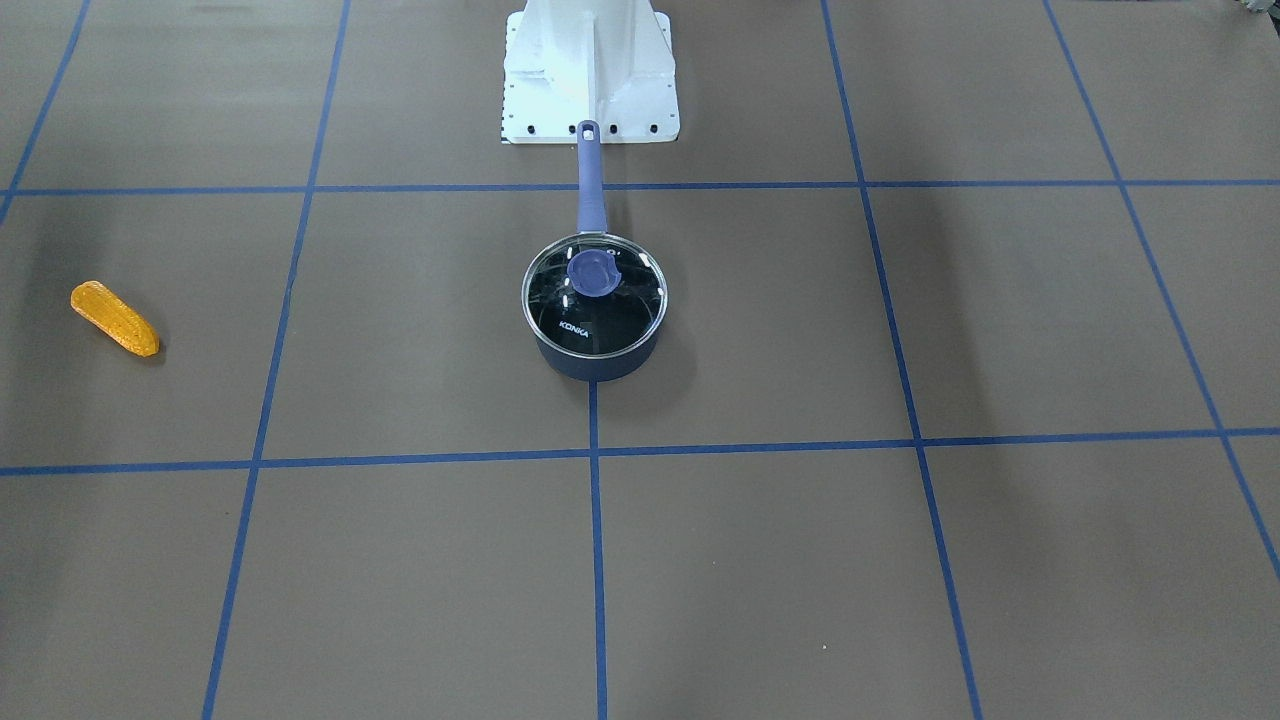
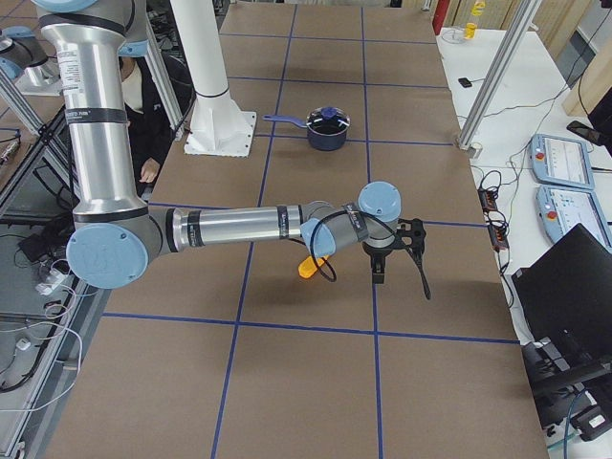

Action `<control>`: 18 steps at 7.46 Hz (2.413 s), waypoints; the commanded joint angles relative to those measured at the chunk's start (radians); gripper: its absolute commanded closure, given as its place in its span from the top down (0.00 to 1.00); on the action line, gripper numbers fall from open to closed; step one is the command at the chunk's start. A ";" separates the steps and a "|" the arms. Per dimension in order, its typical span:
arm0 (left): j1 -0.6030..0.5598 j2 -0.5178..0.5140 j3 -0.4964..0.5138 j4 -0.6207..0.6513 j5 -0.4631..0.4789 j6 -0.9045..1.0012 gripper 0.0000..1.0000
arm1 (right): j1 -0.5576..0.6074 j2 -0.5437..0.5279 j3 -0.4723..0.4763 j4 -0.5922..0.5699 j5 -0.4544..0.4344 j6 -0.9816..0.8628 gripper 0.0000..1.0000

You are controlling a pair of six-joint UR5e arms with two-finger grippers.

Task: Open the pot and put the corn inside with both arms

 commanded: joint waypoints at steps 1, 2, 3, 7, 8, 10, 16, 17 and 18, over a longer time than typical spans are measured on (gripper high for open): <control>0.000 0.001 0.001 0.000 0.001 0.001 0.97 | 0.000 -0.010 -0.001 0.007 0.001 -0.010 1.00; 0.000 0.001 -0.002 0.000 0.001 0.001 0.97 | 0.000 -0.003 0.005 0.007 0.005 -0.012 1.00; 0.000 0.002 -0.002 0.000 0.001 0.003 0.97 | 0.002 -0.015 0.014 0.011 0.016 -0.012 1.00; 0.003 -0.002 -0.058 0.006 -0.010 -0.088 0.97 | -0.011 -0.018 0.043 0.014 0.024 -0.006 1.00; 0.012 -0.021 -0.094 0.011 -0.010 -0.168 0.97 | -0.023 -0.021 0.070 0.014 0.028 -0.010 1.00; 0.104 -0.094 -0.127 0.014 -0.001 -0.353 0.97 | -0.153 -0.100 0.088 0.159 0.007 -0.001 1.00; 0.303 -0.375 -0.260 0.307 0.102 -0.644 0.96 | -0.451 -0.223 0.186 0.264 -0.139 -0.025 1.00; 0.363 -0.433 -0.344 0.477 0.175 -0.646 0.96 | -0.481 -0.219 0.169 0.260 -0.150 -0.048 1.00; 0.439 -0.482 -0.422 0.626 0.247 -0.666 0.97 | -0.485 -0.213 0.157 0.244 -0.169 -0.114 1.00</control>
